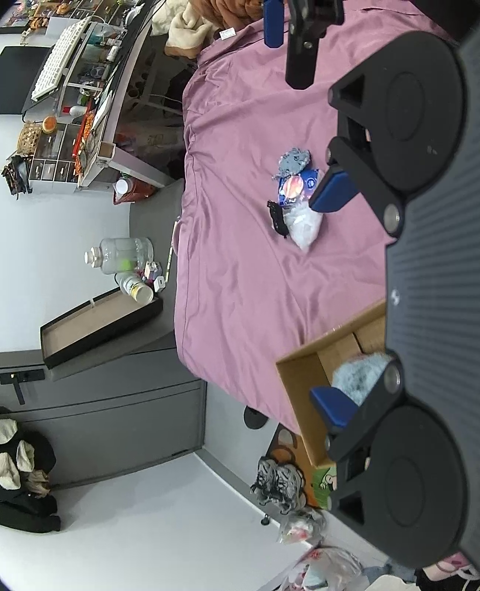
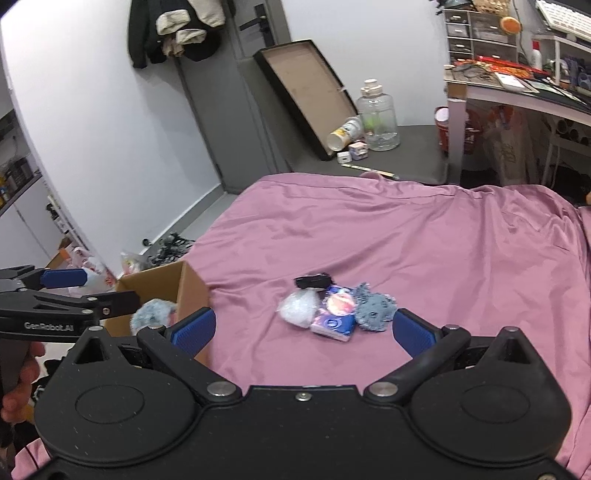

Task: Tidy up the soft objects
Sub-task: 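Move the left gripper to the clear bubble-wrap bag while the right gripper approaches the grey denim plush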

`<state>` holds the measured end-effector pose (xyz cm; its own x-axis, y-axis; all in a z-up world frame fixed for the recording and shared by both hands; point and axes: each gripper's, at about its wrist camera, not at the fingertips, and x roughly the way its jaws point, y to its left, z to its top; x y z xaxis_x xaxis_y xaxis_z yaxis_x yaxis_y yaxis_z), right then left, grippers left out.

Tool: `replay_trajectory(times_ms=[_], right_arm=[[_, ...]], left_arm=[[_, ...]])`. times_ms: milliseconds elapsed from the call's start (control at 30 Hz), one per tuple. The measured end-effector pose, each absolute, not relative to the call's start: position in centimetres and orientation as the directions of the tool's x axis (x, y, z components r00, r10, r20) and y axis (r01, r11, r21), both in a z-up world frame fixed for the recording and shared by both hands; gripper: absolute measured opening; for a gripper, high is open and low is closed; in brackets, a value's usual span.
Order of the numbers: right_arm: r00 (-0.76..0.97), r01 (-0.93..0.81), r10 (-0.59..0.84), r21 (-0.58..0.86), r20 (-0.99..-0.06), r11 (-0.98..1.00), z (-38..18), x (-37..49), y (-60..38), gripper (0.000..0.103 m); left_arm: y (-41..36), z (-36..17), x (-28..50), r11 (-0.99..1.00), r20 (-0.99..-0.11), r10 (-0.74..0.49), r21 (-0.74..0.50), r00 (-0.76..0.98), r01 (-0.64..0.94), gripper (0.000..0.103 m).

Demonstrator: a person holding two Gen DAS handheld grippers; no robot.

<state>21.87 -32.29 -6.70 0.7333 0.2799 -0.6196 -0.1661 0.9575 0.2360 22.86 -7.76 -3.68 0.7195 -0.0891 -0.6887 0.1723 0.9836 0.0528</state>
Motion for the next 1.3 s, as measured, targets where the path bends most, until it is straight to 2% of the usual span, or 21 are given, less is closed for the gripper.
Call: replay_trajectory(times_ms=[233, 800, 1100, 1300], right_arm=[[0.742, -0.150, 0.277, 0.252, -0.611, 0.956, -7.4, 23.7, -33.7, 0.103], [0.696, -0.133, 0.276, 0.259, -0.663, 0.957, -11.1, 27.7, -36.5, 0.102], [0.680, -0.088, 0.280, 0.304, -0.677, 0.949, -13.4, 29.1, -38.3, 0.089], [0.648, -0.061, 0.308, 0.355, -0.696, 0.933, -15.3, 30.2, -39.1, 0.068]], left_arm=[[-9.0, -4.8, 25.2, 0.984, -0.707, -0.105, 0.028, 0.699, 0.176, 0.100], [-12.9, -7.7, 30.5, 0.978, -0.727, -0.147, -0.004, 0.670, 0.210, 0.099], [-14.2, -9.3, 33.0, 0.966, -0.743, -0.210, -0.057, 0.636, 0.252, 0.094], [-15.2, -11.3, 34.8, 0.961, -0.775, -0.231, -0.086, 0.588, 0.264, 0.082]])
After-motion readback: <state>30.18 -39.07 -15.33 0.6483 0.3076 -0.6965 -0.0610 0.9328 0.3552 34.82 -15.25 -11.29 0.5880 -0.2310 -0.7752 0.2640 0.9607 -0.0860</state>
